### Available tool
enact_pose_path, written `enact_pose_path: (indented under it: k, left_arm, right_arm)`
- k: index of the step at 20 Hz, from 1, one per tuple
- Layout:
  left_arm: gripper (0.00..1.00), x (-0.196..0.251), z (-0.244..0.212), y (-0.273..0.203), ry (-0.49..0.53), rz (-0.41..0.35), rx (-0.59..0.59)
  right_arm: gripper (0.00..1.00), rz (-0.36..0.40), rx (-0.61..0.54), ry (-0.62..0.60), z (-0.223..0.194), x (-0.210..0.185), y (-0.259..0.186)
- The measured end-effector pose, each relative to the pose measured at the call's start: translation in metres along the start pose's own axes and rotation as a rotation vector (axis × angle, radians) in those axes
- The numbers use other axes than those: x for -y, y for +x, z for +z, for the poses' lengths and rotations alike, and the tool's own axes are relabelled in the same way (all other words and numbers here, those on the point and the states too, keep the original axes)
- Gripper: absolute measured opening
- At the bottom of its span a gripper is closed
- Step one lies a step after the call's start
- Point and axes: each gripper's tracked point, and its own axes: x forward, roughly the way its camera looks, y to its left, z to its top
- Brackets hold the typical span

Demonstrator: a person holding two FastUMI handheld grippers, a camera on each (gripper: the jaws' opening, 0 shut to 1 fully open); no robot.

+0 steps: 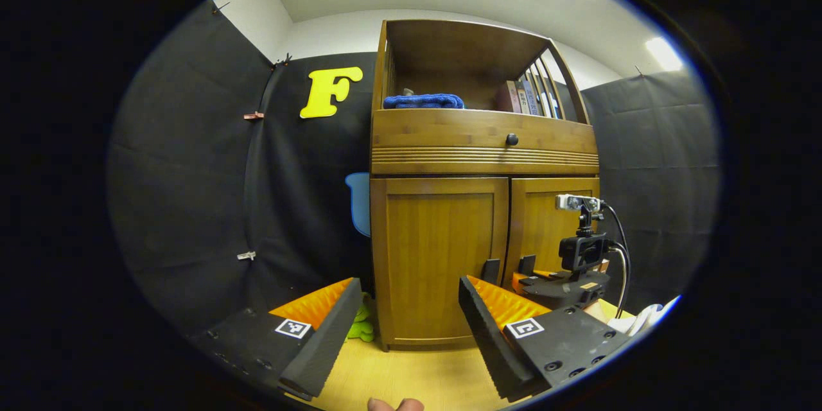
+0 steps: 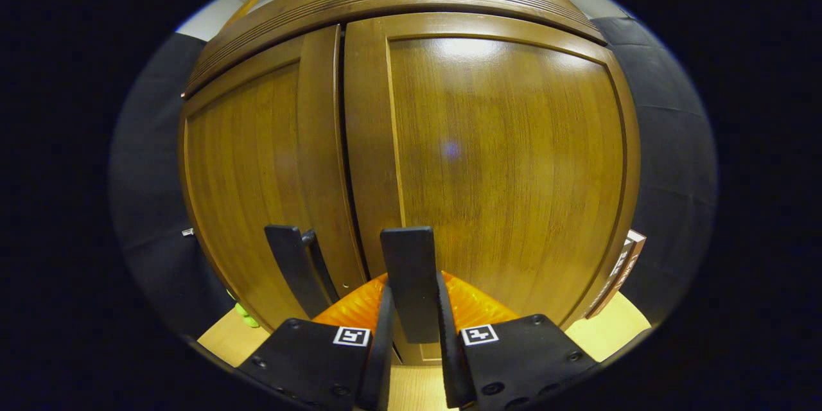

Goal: Open the right door of the double-door shoe cabinet with the right hand, and open the left door with the left hand.

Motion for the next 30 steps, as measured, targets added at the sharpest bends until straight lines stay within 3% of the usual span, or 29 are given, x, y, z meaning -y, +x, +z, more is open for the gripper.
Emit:
enact_pose_path:
  k: [3,16,26,30]
  left_arm:
    - [0.94,-0.002,0.002,-0.005,0.01,0.021,0.001]
    - [0.94,0.058,0.007,-0.017,0.036,0.026,0.024]
    - [0.92,0.121,0.011,0.008,0.023,-0.012,0.038]
    - [0.95,0.145,0.009,0.019,0.023,-0.044,0.033]
  right_arm:
    - [0.26,0.021,-0.014,0.0,0.0,-0.001,-0.004]
    - [0.26,0.127,-0.042,0.013,-0.006,0.048,-0.132]
    - [0.25,0.122,-0.073,0.025,-0.006,0.107,-0.189]
    - [0.25,0.139,-0.095,0.078,-0.006,0.131,-0.204]
